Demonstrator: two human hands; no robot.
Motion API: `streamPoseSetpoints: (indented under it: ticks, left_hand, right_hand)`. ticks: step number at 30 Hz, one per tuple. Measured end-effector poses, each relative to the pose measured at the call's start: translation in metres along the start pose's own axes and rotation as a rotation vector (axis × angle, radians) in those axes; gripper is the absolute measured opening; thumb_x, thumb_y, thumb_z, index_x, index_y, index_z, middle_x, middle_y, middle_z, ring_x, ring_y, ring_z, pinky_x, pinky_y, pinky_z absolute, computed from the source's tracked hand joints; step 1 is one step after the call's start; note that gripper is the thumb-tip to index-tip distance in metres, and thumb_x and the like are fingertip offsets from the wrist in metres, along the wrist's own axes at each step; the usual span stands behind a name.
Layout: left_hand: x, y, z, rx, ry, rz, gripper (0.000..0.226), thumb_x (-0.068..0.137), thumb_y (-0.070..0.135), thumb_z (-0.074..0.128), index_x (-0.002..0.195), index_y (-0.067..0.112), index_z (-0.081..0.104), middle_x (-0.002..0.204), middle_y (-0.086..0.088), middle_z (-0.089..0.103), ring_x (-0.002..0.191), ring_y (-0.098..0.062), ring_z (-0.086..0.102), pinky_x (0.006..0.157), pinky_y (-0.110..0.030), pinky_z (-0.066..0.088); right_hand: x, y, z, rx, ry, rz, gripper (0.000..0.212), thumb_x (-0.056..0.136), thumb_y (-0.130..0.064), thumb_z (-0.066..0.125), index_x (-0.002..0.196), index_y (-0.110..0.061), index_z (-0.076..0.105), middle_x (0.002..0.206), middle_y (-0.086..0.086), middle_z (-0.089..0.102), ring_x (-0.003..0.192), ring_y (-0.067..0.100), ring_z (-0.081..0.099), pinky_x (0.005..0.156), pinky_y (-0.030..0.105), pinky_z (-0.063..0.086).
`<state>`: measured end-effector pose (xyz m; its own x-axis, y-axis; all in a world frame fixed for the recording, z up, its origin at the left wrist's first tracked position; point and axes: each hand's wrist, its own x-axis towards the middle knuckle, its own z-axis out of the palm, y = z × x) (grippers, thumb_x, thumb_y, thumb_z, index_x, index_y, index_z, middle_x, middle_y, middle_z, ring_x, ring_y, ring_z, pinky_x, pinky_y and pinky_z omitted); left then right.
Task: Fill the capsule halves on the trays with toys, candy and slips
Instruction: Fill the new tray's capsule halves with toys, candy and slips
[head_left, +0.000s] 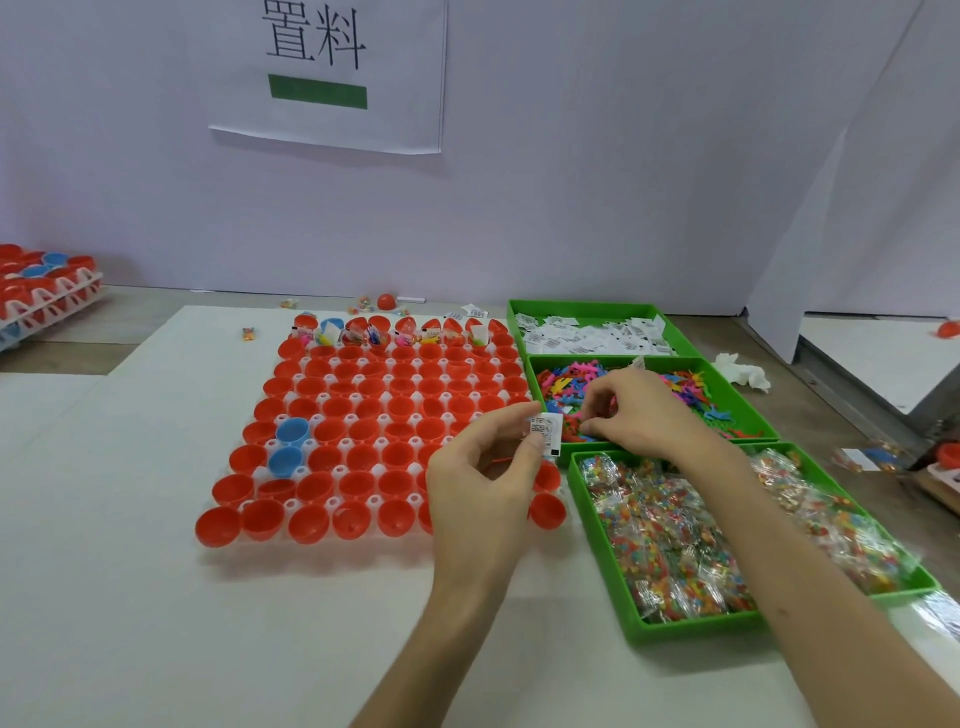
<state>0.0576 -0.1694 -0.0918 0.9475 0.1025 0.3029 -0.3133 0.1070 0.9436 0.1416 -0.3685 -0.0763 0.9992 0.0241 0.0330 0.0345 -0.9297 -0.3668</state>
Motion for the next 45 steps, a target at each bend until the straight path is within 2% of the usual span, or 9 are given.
streamPoseSetpoints:
  ticks: [5, 11, 15, 20, 23, 27, 34, 39, 45]
  left_hand:
    - [0.0, 0.001, 0.001, 0.021, -0.001, 0.003, 0.034, 0.088, 0.006, 0.073, 0.097, 0.039, 0.074, 0.089, 0.018, 0.075, 0.086, -0.004, 0.07, 0.073, -0.019, 0.057]
    - [-0.001, 0.003, 0.0, 0.038, 0.0, 0.004, 0.035, 0.088, 0.005, 0.073, 0.097, 0.039, 0.074, 0.088, 0.019, 0.075, 0.086, -0.003, 0.07, 0.073, -0.017, 0.056]
    - [-0.002, 0.004, 0.001, 0.029, 0.003, -0.009, 0.033, 0.088, 0.006, 0.073, 0.096, 0.037, 0.074, 0.089, 0.02, 0.075, 0.086, -0.001, 0.07, 0.071, -0.015, 0.055]
    - [0.0, 0.002, -0.001, 0.007, 0.03, -0.001, 0.027, 0.089, 0.006, 0.072, 0.102, 0.029, 0.075, 0.087, 0.012, 0.075, 0.085, -0.006, 0.071, 0.069, -0.017, 0.055]
    - [0.002, 0.0, -0.003, -0.028, 0.07, 0.005, 0.025, 0.088, 0.005, 0.073, 0.098, 0.029, 0.072, 0.084, 0.008, 0.074, 0.082, -0.009, 0.072, 0.069, -0.019, 0.056]
    - [0.001, -0.002, -0.003, -0.006, 0.075, 0.042, 0.022, 0.088, 0.003, 0.073, 0.089, 0.025, 0.072, 0.083, 0.008, 0.074, 0.082, -0.01, 0.071, 0.073, -0.02, 0.056]
    - [0.003, -0.001, -0.004, -0.031, 0.051, 0.061, 0.019, 0.088, 0.005, 0.073, 0.095, 0.022, 0.075, 0.088, 0.008, 0.075, 0.087, -0.01, 0.072, 0.076, -0.021, 0.057]
    - [0.002, 0.001, -0.003, -0.057, 0.032, 0.039, 0.028, 0.09, 0.002, 0.071, 0.1, 0.028, 0.074, 0.092, 0.01, 0.077, 0.091, -0.01, 0.073, 0.077, -0.021, 0.058]
    - [0.002, 0.002, -0.003, -0.06, 0.038, 0.048, 0.03, 0.09, 0.001, 0.07, 0.105, 0.027, 0.072, 0.095, 0.008, 0.078, 0.093, -0.01, 0.074, 0.077, -0.022, 0.06]
  right_hand:
    - [0.001, 0.001, 0.002, 0.006, 0.043, -0.036, 0.022, 0.086, -0.02, 0.076, 0.093, -0.034, 0.061, 0.09, -0.016, 0.057, 0.078, -0.002, 0.053, 0.06, 0.014, 0.035]
    - [0.003, 0.005, 0.007, 0.034, 0.089, -0.012, 0.019, 0.086, -0.017, 0.075, 0.08, -0.03, 0.062, 0.084, -0.009, 0.065, 0.08, 0.006, 0.061, 0.062, 0.019, 0.043]
    - [-0.001, 0.005, 0.001, 0.104, 0.157, -0.005, 0.021, 0.086, -0.015, 0.075, 0.077, -0.029, 0.063, 0.079, -0.011, 0.066, 0.074, 0.0, 0.061, 0.059, 0.012, 0.04]
    - [-0.015, -0.007, -0.021, 0.522, 0.247, -0.042, 0.012, 0.089, -0.013, 0.073, 0.094, -0.024, 0.074, 0.081, -0.006, 0.074, 0.072, 0.006, 0.069, 0.071, 0.02, 0.055]
    - [-0.032, -0.017, -0.034, 0.799, 0.146, -0.163, 0.016, 0.09, -0.01, 0.071, 0.098, -0.023, 0.076, 0.084, 0.001, 0.077, 0.075, 0.012, 0.072, 0.073, 0.023, 0.056]
    - [-0.047, -0.039, -0.037, 0.969, -0.041, -0.335, 0.008, 0.087, -0.011, 0.071, 0.094, -0.014, 0.074, 0.087, 0.012, 0.074, 0.08, 0.024, 0.073, 0.077, 0.029, 0.058]
    - [-0.051, -0.056, -0.027, 0.825, -0.057, -0.365, 0.008, 0.087, -0.012, 0.075, 0.092, -0.018, 0.076, 0.09, 0.001, 0.076, 0.086, 0.014, 0.073, 0.076, 0.019, 0.055]
    - [-0.049, -0.057, -0.023, 0.717, 0.0, -0.361, 0.006, 0.088, -0.016, 0.075, 0.091, -0.021, 0.076, 0.092, -0.002, 0.075, 0.09, 0.016, 0.07, 0.081, 0.025, 0.056]
    - [-0.048, -0.061, -0.017, 0.748, 0.003, -0.349, 0.007, 0.09, -0.015, 0.073, 0.096, -0.017, 0.075, 0.09, -0.001, 0.074, 0.082, 0.02, 0.072, 0.073, 0.029, 0.061]
